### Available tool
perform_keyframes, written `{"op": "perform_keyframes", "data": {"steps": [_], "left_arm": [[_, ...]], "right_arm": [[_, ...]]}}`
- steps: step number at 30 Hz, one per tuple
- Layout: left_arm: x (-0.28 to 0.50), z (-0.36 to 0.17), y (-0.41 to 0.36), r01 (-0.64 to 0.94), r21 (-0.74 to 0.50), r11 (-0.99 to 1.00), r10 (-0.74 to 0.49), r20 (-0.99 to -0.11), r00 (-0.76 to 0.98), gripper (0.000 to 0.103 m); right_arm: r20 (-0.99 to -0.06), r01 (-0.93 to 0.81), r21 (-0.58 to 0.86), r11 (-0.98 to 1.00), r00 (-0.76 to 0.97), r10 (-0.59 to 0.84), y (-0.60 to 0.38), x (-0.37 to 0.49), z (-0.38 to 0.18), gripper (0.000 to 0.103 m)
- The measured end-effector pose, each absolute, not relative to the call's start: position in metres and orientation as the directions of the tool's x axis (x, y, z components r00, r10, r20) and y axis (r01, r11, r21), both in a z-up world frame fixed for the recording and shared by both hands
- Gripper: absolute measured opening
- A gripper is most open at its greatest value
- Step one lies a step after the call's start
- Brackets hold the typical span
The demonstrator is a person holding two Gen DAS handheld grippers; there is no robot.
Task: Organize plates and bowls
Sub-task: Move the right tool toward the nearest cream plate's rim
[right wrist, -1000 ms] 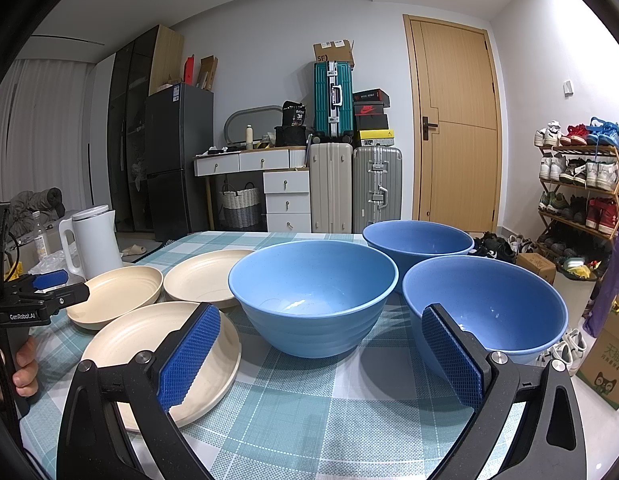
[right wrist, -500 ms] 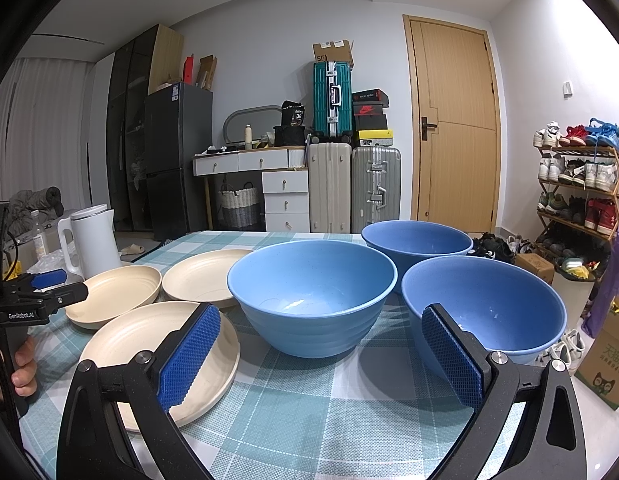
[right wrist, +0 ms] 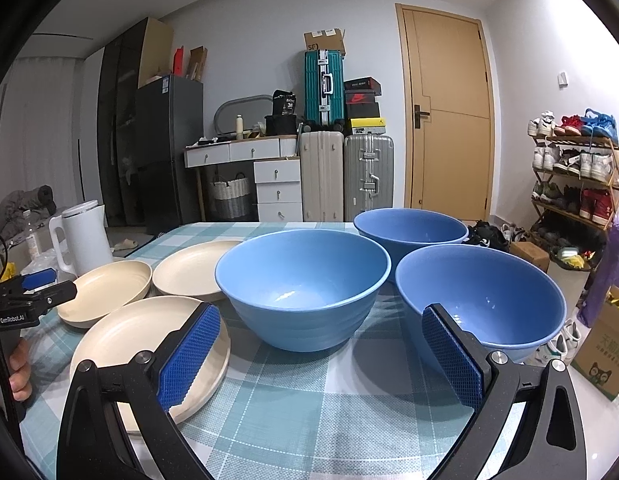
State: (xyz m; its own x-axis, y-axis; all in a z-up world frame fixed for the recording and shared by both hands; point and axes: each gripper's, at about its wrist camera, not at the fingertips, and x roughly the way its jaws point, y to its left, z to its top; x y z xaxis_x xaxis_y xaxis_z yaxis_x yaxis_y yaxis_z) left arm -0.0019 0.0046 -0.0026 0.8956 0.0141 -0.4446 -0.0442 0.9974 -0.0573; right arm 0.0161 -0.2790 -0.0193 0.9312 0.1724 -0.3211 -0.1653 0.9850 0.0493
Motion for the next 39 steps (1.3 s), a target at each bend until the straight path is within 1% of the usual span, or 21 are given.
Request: {"op": "perform_keyframes", "data": {"steps": [6,16,23,32,39], "left_arm": [[-0.002,-0.002,0.011,-0.067,-0.049,0.997,0.037,-0.461,0.886,0.102],[-0.001,0.007,0.016,-0.070,-0.069,0.995,0.029,-0.475,0.880,0.102],[0.003,0.018,0.033,-0.114,-0.096,0.989,0.046,-0.534,0.845,0.102],[0.003,0.039,0.045,-0.166,-0.052,0.985,0.105,-0.585,0.804,0.102],[0.002,0.052,0.069,-0.226,-0.072,0.972,0.139,-0.598,0.789,0.102]], "right_arm": [[-0.319,-0.169,0.025,0.985,0.933,0.168,-0.274,0.016,-0.014,0.103],[-0.327,-0.195,-0.003,0.981,0.927,0.184,-0.256,0.015,0.005,0.103],[-0.404,-0.211,0.006,0.978,0.894,0.195,-0.236,0.022,0.011,0.103],[-0.451,-0.277,0.013,0.961,0.856,0.253,-0.201,0.030,0.026,0.103],[-0.466,-0.327,0.021,0.945,0.833,0.298,-0.168,0.038,0.036,0.103]]}}
